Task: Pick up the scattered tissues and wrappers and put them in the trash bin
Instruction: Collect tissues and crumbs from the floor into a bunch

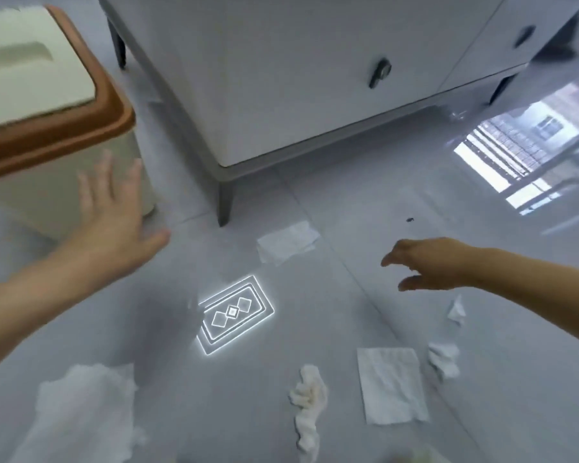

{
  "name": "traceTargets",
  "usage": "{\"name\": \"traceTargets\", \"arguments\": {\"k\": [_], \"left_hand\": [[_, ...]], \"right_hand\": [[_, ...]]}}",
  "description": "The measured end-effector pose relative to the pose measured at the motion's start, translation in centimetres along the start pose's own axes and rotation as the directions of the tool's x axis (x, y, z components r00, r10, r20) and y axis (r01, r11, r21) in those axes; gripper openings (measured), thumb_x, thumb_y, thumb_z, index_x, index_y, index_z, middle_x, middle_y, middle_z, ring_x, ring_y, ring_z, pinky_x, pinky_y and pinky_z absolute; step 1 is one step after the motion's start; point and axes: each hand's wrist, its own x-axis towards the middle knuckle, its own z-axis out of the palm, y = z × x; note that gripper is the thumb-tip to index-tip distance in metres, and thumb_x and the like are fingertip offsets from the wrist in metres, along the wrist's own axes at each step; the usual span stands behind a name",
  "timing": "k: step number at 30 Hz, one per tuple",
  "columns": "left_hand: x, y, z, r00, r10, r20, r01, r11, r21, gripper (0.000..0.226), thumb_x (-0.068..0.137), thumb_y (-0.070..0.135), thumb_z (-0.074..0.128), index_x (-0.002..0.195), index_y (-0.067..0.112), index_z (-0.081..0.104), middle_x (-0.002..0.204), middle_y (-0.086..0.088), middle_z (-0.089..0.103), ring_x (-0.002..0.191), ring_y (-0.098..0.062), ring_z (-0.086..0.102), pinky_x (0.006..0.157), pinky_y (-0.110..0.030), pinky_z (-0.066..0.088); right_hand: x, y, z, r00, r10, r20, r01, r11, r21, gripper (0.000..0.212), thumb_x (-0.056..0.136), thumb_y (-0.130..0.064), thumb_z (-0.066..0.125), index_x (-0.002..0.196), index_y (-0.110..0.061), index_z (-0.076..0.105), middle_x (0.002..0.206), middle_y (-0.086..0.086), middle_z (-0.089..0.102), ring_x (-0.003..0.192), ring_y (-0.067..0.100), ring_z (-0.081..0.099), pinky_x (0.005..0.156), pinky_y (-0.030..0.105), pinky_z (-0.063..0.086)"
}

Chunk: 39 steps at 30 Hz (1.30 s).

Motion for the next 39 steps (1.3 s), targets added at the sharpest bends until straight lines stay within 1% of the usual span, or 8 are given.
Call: {"name": "traceTargets", "arguments": {"k": [7,13,18,22,27,33,37,39], "left_hand": [[-1.8,12.3,7.2,0.884,0.251,0.395,-0.348,0.917,0.197,0.091,0.084,0.046,0.057,0.147,0.028,-0.006,0.154,-0.002,-0.021,0.142,-0.04,-0.009,0.111,-0.053,0.023],[-1.7,18.0,12.5,0.773,0.297,0.56,-0.494,0.836,0.239,0.088,0.087,0.044,0.053,0.147,0.028,-0.01,0.154,-0.001,-0.021,0.142,-0.039,-0.01,0.108,-0.051,0.031],[-2.4,20.6,17.6,0.789,0.22,0.573,-0.372,0.914,0.162,0.083,0.087,0.036,0.054,0.148,0.026,-0.002,0.156,0.0,-0.016,0.142,-0.038,-0.01,0.109,-0.05,0.027],[-3.9,20.5,20.1,0.776,0.159,0.611,-0.303,0.943,0.139,0.075,0.091,0.037,0.047,0.148,0.025,0.0,0.156,-0.004,-0.013,0.142,-0.037,-0.011,0.108,-0.049,0.027],[-5.2,19.4,20.5,0.765,0.188,0.615,-0.296,0.952,0.076,0.068,0.091,0.034,0.05,0.147,0.023,0.012,0.156,-0.009,0.004,0.142,-0.036,0.008,0.11,-0.042,0.023],[-7.9,17.1,21.0,0.546,0.284,0.788,-0.46,0.888,-0.002,0.063,0.085,0.036,0.061,0.14,0.022,0.033,0.148,-0.006,0.024,0.132,-0.031,0.032,0.106,-0.037,0.034],[-10.1,15.7,20.6,0.559,0.483,0.674,-0.563,0.818,-0.12,0.039,0.087,0.034,0.06,0.122,0.02,0.051,0.124,-0.001,0.047,0.116,-0.021,0.044,0.089,-0.034,0.044],[-12.7,15.0,20.5,0.444,0.613,0.653,-0.659,0.718,-0.225,0.03,0.088,0.033,0.059,0.113,0.018,0.056,0.115,-0.003,0.052,0.107,-0.022,0.047,0.076,-0.035,0.046]], "right_hand": [[-2.0,5.4,15.6,0.983,0.181,0.027,-0.183,0.972,0.147,0.054,0.085,-0.042,0.057,0.134,-0.036,0.035,0.137,-0.007,0.039,0.114,0.017,0.053,0.082,0.031,0.044],[-2.2,11.0,23.7,0.812,0.584,0.006,-0.502,0.693,0.517,0.056,0.082,-0.039,0.062,0.131,-0.03,0.037,0.134,0.003,0.04,0.107,0.03,0.057,0.079,0.039,0.047],[0.3,10.3,25.5,0.83,0.557,0.014,-0.4,0.578,0.711,0.058,0.08,-0.032,0.065,0.131,-0.034,0.038,0.145,0.005,0.026,0.108,0.035,0.056,0.089,0.042,0.046],[1.7,8.9,25.5,0.826,0.564,-0.018,-0.394,0.599,0.697,0.02,0.088,-0.017,0.046,0.104,-0.016,0.059,0.118,0.011,0.051,0.095,0.033,0.055,0.081,0.037,0.046],[-0.5,7.4,24.4,0.816,0.565,-0.121,-0.265,0.553,0.79,0.013,0.085,-0.021,0.053,0.09,-0.018,0.065,0.094,0.003,0.059,0.085,0.025,0.056,0.07,0.031,0.042],[-3.3,2.5,28.2,0.969,0.246,0.011,-0.216,0.829,0.516,0.026,0.085,-0.016,0.056,0.11,-0.015,0.051,0.118,0.003,0.045,0.103,0.025,0.047,0.081,0.033,0.043],[-4.0,2.6,27.3,0.927,0.349,-0.135,-0.158,0.693,0.703,0.017,0.085,-0.006,0.056,0.101,-0.01,0.057,0.106,0.012,0.054,0.082,0.029,0.054,0.072,0.031,0.038],[-4.1,1.7,25.6,0.9,0.339,-0.273,-0.045,0.695,0.717,0.014,0.082,-0.006,0.061,0.096,-0.01,0.06,0.099,0.01,0.056,0.071,0.024,0.049,0.07,0.029,0.036]]}}
